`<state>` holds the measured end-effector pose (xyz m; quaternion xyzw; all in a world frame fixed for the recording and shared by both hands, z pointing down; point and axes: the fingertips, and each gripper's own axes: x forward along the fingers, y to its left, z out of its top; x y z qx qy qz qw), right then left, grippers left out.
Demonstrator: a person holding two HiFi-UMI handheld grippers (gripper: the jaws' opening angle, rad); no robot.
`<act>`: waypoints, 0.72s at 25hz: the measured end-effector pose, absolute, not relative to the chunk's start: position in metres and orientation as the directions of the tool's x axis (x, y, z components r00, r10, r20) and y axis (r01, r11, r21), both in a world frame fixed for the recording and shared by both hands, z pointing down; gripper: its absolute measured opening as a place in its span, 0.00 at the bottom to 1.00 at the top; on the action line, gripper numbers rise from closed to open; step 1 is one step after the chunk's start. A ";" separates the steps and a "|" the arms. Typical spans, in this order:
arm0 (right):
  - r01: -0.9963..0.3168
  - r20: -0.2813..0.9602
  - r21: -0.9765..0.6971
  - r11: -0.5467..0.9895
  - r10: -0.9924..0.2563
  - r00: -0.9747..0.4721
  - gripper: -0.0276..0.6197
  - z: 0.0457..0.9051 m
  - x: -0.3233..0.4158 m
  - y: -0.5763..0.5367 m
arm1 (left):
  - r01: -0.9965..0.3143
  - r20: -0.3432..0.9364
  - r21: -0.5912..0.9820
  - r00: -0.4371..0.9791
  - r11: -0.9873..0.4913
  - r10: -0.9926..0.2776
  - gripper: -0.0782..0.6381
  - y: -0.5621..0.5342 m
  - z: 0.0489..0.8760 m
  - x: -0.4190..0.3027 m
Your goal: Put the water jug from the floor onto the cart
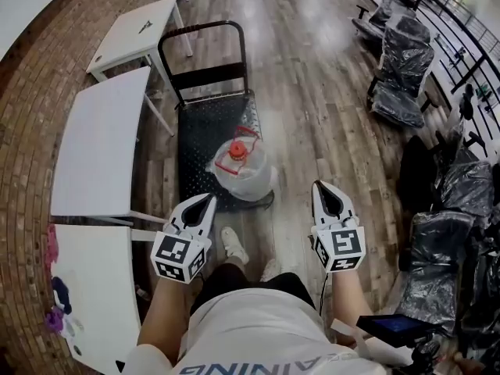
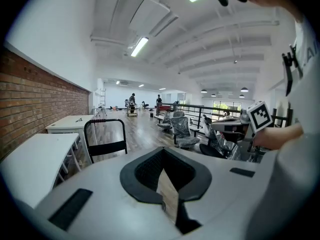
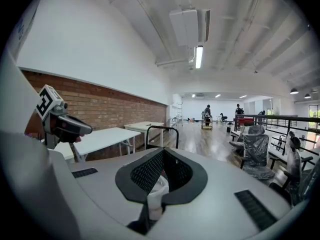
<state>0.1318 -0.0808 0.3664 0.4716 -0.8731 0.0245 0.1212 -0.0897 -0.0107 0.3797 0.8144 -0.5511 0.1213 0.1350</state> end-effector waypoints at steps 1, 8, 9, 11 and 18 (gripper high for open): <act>-0.830 0.232 0.073 0.553 -0.819 -0.525 0.05 0.364 0.133 -0.075 | -0.928 0.342 0.084 0.370 -0.364 -0.864 0.11 -0.007 0.376 -0.087; -0.831 0.206 0.134 0.541 -0.835 -0.510 0.05 0.340 0.126 -0.052 | -0.910 0.258 0.080 0.414 -0.407 -0.873 0.11 -0.006 0.346 -0.083; -0.829 0.205 0.145 0.540 -0.836 -0.509 0.05 0.337 0.122 -0.050 | -0.907 0.244 0.081 0.419 -0.413 -0.875 0.11 -0.005 0.342 -0.086; -0.822 0.205 0.166 0.544 -0.835 -0.511 0.05 0.333 0.109 -0.048 | -0.906 0.223 0.083 0.424 -0.416 -0.878 0.11 -0.002 0.339 -0.095; -0.776 0.215 0.227 0.589 -0.807 -0.550 0.05 0.318 0.028 -0.043 | -0.929 0.205 0.099 0.370 -0.356 -0.906 0.11 0.018 0.343 -0.176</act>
